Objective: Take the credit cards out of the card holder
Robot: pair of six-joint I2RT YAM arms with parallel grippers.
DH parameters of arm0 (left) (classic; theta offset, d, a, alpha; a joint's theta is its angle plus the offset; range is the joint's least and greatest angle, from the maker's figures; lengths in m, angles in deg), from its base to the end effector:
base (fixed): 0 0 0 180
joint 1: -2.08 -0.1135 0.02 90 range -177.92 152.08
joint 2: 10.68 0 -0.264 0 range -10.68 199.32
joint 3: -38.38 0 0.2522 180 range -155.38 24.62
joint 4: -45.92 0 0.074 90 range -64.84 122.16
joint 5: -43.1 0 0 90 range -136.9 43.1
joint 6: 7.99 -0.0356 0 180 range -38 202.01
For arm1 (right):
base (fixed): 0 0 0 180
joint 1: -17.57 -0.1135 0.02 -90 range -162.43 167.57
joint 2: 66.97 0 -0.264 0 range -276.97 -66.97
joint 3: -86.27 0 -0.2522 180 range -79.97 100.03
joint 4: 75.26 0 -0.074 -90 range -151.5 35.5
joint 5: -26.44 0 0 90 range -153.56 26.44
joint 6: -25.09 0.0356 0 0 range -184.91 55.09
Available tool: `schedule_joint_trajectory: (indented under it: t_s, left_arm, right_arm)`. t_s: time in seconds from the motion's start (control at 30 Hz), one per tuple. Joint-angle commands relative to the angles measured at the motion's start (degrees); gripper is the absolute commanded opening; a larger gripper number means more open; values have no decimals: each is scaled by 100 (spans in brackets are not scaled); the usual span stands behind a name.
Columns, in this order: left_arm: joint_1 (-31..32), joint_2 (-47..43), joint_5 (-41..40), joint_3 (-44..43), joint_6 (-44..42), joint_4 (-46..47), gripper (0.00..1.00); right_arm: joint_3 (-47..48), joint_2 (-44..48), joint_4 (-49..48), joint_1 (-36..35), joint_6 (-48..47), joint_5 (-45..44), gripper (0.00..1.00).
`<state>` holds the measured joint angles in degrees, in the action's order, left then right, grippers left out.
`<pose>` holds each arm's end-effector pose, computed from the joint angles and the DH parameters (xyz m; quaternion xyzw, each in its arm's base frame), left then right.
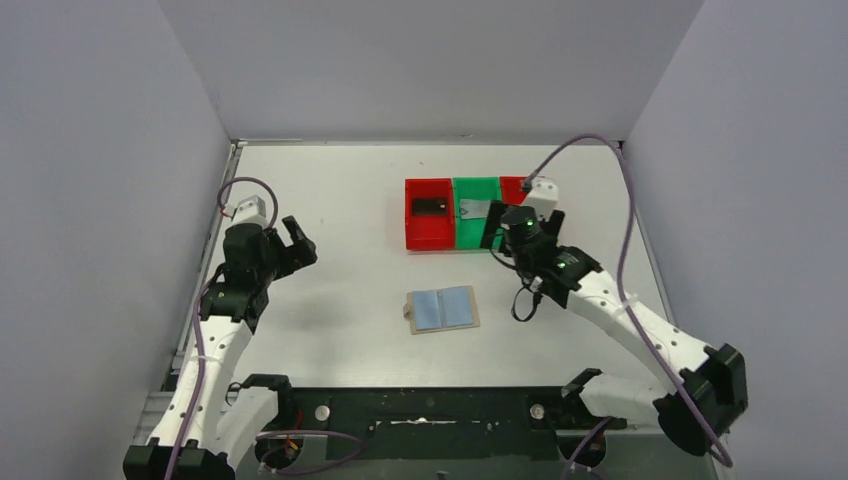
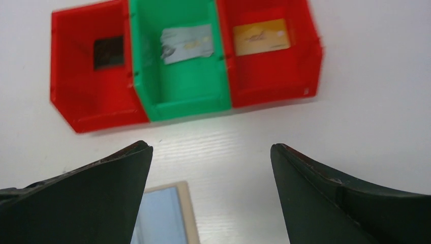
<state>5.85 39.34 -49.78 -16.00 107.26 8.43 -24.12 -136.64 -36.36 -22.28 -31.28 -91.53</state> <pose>0.1933 -0.0109 0.2751 -0.1756 0.8615 -0.0979 0.4664 0.2122 0.1554 0.2945 0.0565 0.8800 0.0753 0.4655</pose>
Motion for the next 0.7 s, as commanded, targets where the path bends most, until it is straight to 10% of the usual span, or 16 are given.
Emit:
schedule_joint_trajectory:
  t_s: [0.0, 0.23, 0.67]
  left_arm:
    - [44, -396, -21, -16, 6, 609, 93]
    - [62, -985, -560, 37, -100, 632, 93]
    - [30, -1627, -886, 97, -240, 814, 94]
  right_arm:
    - [-459, 974, -750, 1182, -921, 35, 92]
    - [-599, 1652, -748, 2977, -1303, 729, 97]
    - [-597, 1547, -985, 3012, -1337, 1550, 98]
